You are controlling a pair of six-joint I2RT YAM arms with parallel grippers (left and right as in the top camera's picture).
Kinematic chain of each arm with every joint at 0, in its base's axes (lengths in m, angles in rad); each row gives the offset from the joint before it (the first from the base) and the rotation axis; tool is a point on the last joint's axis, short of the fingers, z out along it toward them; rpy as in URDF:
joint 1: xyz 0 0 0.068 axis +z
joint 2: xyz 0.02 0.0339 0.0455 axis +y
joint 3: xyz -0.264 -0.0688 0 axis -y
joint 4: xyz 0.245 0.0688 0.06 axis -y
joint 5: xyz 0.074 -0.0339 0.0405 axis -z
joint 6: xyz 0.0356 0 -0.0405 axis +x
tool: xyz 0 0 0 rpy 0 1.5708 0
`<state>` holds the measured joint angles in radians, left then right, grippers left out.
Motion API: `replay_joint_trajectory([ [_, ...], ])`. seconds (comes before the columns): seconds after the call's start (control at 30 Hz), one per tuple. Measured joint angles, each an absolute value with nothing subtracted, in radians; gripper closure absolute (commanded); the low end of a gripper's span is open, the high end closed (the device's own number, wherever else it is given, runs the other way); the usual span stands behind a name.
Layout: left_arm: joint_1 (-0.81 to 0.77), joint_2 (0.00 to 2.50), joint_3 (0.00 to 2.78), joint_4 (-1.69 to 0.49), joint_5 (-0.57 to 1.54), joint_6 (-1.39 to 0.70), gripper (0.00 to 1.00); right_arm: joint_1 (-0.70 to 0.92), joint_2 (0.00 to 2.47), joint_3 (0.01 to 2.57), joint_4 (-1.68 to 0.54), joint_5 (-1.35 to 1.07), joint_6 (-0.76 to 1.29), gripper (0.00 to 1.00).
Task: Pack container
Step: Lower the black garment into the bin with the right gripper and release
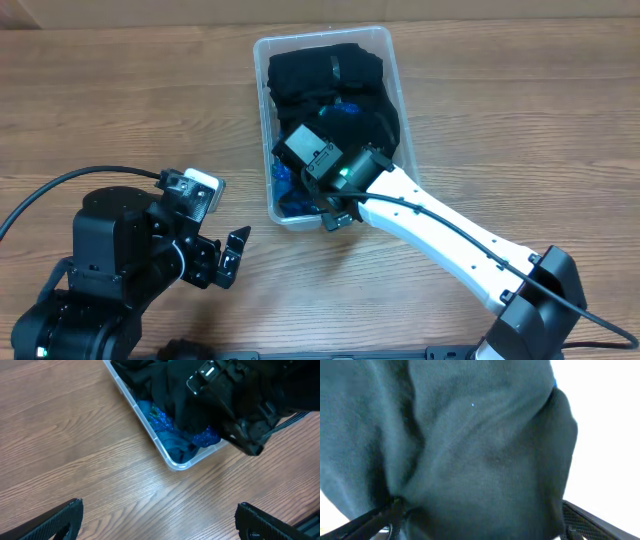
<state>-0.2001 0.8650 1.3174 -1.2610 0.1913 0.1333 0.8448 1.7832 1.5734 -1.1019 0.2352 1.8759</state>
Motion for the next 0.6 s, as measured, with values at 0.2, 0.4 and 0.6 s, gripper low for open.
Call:
replay_joint_trajectory([
  [0.2,-0.200,0.865,1.317,-1.261,0.191,0.133,0.00,0.845,1.706,1.613,-1.182,0.200,1.774,0.00],
  [0.4,-0.200,0.865,1.317,-1.261,0.191,0.133,0.00,0.845,1.597,1.659,-1.140,0.141,1.496,0.90],
  [0.6,-0.200,0.865,1.317,-1.261,0.191,0.133,0.00,0.845,1.576,1.654,-0.916,0.134,1.080,0.96],
])
